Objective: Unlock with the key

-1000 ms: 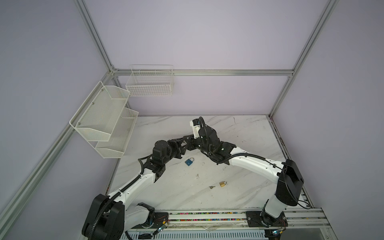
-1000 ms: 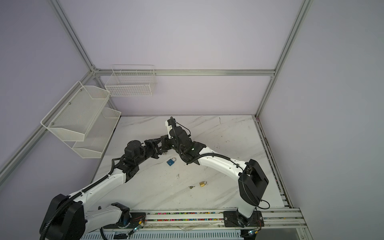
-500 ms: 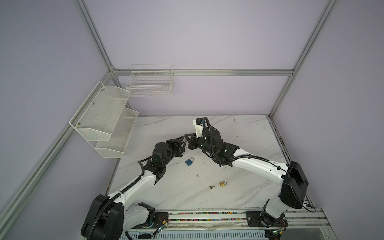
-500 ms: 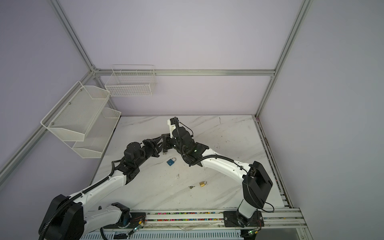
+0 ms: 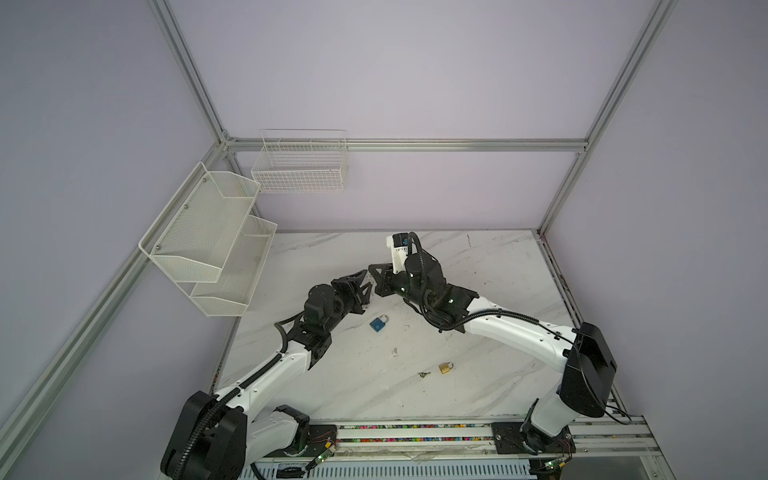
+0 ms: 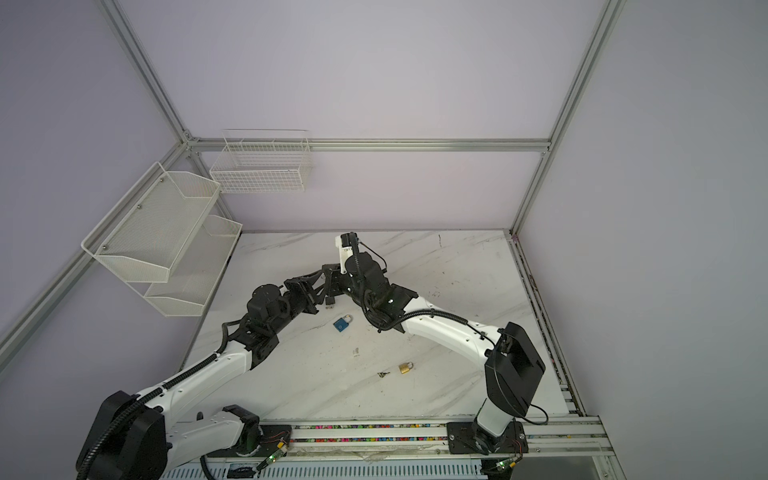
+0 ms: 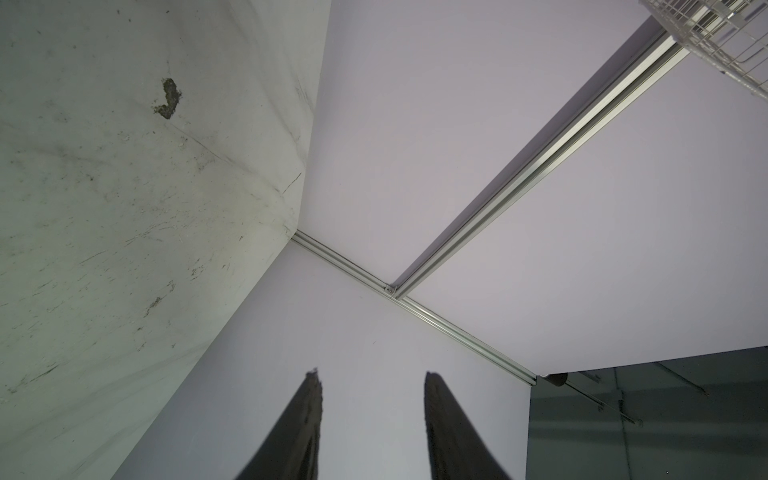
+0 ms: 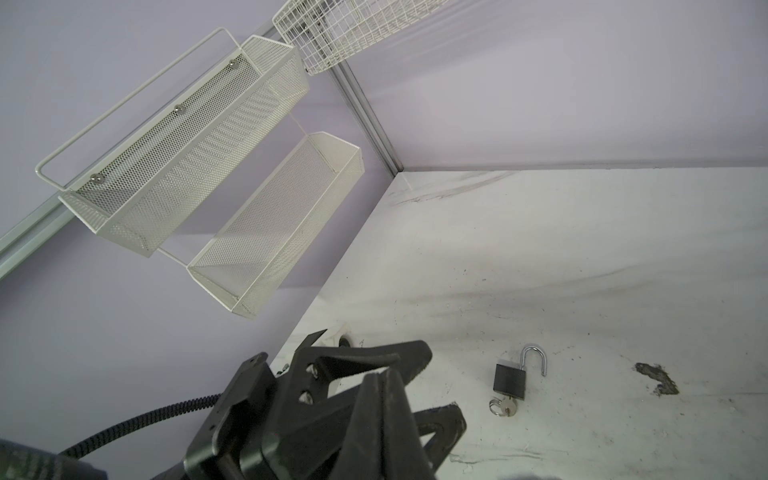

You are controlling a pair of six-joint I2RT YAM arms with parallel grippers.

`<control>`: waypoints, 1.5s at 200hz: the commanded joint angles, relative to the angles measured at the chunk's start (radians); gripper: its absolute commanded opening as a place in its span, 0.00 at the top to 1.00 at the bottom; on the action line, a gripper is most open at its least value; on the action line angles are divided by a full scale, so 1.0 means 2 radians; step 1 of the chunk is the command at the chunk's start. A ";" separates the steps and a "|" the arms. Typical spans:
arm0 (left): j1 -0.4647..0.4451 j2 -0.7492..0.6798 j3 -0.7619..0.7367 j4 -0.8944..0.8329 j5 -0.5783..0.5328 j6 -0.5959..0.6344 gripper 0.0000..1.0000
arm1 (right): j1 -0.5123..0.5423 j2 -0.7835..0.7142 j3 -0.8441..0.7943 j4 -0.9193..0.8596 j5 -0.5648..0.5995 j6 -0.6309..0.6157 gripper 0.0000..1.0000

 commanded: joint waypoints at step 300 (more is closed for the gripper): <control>-0.019 -0.032 -0.012 0.019 -0.082 -0.124 0.78 | 0.015 0.002 -0.022 0.050 0.017 0.011 1.00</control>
